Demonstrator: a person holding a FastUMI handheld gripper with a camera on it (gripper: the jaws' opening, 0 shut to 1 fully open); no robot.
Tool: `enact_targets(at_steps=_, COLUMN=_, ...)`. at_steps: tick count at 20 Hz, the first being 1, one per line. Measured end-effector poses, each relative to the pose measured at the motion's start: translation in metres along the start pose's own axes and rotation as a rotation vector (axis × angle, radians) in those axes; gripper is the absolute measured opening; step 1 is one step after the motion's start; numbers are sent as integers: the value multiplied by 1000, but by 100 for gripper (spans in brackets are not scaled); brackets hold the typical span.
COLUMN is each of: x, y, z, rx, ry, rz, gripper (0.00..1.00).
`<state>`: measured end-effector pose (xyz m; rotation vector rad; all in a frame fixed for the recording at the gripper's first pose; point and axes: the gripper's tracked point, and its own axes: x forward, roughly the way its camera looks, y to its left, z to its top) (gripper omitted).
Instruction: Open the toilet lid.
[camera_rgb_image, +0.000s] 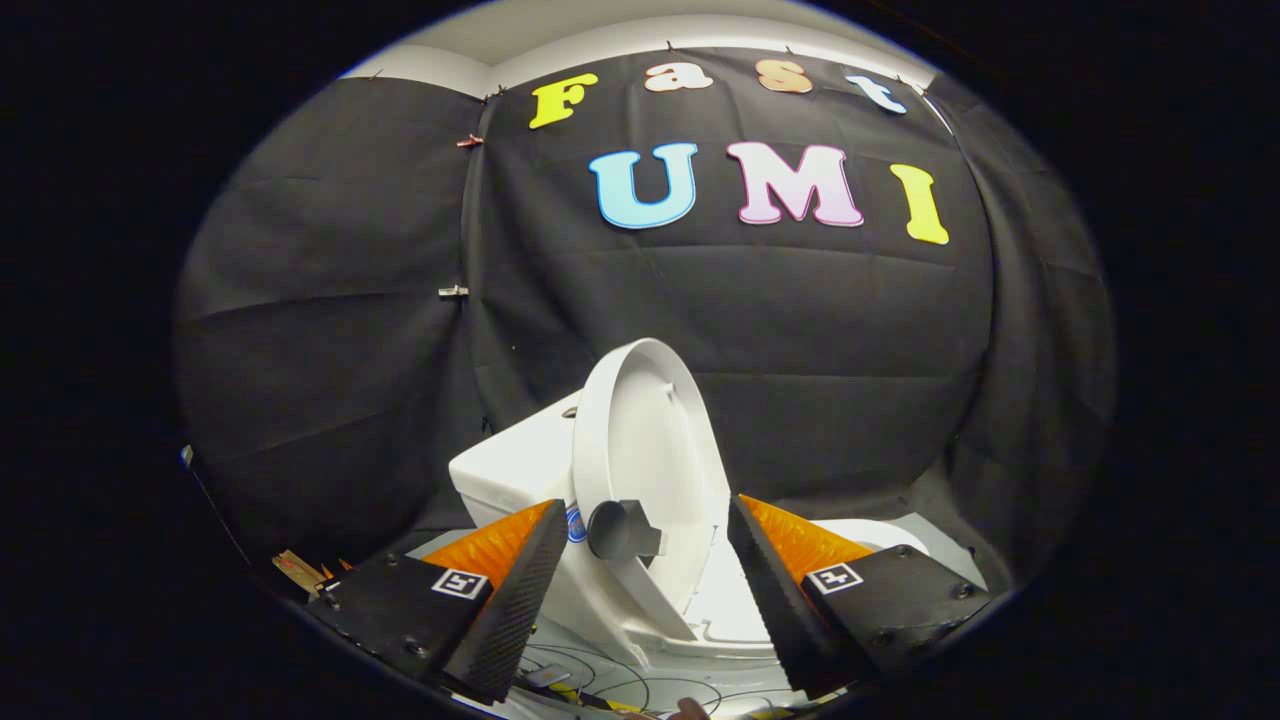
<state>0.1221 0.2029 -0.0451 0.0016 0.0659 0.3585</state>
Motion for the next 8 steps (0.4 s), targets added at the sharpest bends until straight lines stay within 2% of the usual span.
enact_targets(at_steps=8, x=-91, y=-25, z=71, rx=-64, ry=-75, rz=-52, gripper=99)
